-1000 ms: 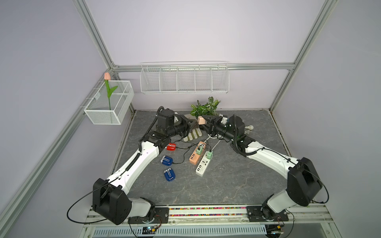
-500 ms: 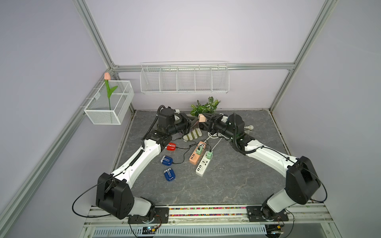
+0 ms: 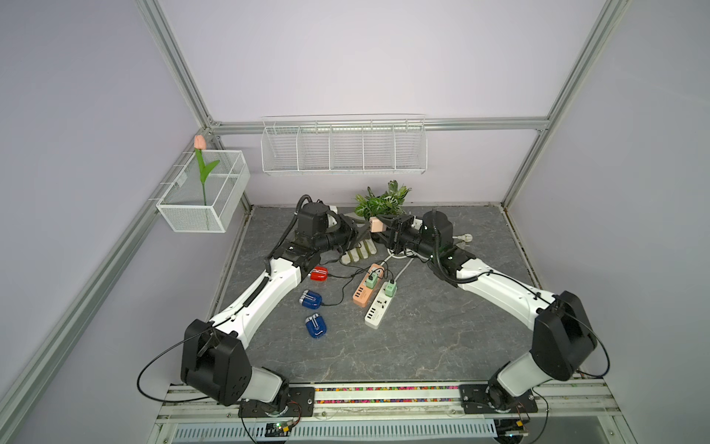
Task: Charge the electric shaver
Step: Insert the charging cable into the plug.
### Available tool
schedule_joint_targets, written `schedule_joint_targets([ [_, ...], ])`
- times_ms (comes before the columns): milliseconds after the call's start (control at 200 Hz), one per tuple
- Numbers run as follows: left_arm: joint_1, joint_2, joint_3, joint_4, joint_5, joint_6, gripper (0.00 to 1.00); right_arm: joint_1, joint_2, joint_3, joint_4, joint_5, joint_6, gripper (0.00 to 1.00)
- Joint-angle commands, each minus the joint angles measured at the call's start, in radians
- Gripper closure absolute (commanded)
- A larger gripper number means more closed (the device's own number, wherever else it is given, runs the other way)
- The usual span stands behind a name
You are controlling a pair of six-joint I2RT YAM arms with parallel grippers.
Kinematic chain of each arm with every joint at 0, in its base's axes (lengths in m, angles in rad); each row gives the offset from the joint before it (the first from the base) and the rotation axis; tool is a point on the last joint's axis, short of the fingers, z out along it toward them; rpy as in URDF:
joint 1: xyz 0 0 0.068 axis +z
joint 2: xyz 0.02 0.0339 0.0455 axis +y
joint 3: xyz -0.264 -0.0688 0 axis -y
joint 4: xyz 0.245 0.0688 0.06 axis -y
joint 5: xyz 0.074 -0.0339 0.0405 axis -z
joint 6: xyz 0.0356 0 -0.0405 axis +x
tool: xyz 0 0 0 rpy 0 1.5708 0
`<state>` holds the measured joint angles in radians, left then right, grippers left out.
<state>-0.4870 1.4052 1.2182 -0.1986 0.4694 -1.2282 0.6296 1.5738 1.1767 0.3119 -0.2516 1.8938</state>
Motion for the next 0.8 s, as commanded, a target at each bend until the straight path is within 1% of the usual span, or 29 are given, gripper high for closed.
schedule_joint_targets([
  [0, -0.035, -0.111, 0.058, -0.181, -0.051, 0.252, 0.36, 0.003, -0.059, 0.03, -0.114, -0.132, 0.026, 0.93],
  [70, -0.033, -0.17, 0.053, -0.217, -0.083, 0.343, 0.28, -0.02, -0.047, 0.047, -0.192, -0.167, 0.018, 0.93],
  [120, -0.033, -0.201, 0.051, -0.253, -0.1, 0.404, 0.24, -0.03, -0.042, 0.047, -0.215, -0.175, 0.019, 0.93],
  [190, -0.033, -0.23, 0.062, -0.324, -0.131, 0.513, 0.22, -0.039, -0.033, 0.05, -0.211, -0.188, 0.029, 0.93],
  [265, -0.033, -0.246, 0.067, -0.392, -0.197, 0.638, 0.2, -0.045, -0.02, 0.063, -0.201, -0.217, 0.041, 0.93],
  [365, -0.027, -0.246, 0.052, -0.367, -0.241, 0.791, 0.2, -0.049, -0.009, 0.083, -0.225, -0.264, 0.044, 0.93],
  [450, -0.026, -0.216, 0.056, -0.312, -0.232, 0.88, 0.19, -0.048, -0.005, 0.086, -0.234, -0.309, 0.054, 0.93],
  [545, -0.025, -0.163, 0.061, -0.247, -0.15, 0.929, 0.19, -0.049, -0.018, 0.076, -0.251, -0.334, 0.06, 0.93],
  [665, -0.027, -0.118, 0.046, -0.157, -0.043, 0.913, 0.2, -0.048, -0.031, 0.053, -0.226, -0.335, 0.085, 0.93],
  [745, -0.035, -0.095, 0.037, -0.117, 0.012, 0.896, 0.24, -0.048, -0.037, 0.044, -0.207, -0.328, 0.096, 0.93],
  [795, -0.041, -0.083, 0.033, -0.114, 0.026, 0.899, 0.27, -0.048, -0.037, 0.039, -0.184, -0.32, 0.11, 0.93],
])
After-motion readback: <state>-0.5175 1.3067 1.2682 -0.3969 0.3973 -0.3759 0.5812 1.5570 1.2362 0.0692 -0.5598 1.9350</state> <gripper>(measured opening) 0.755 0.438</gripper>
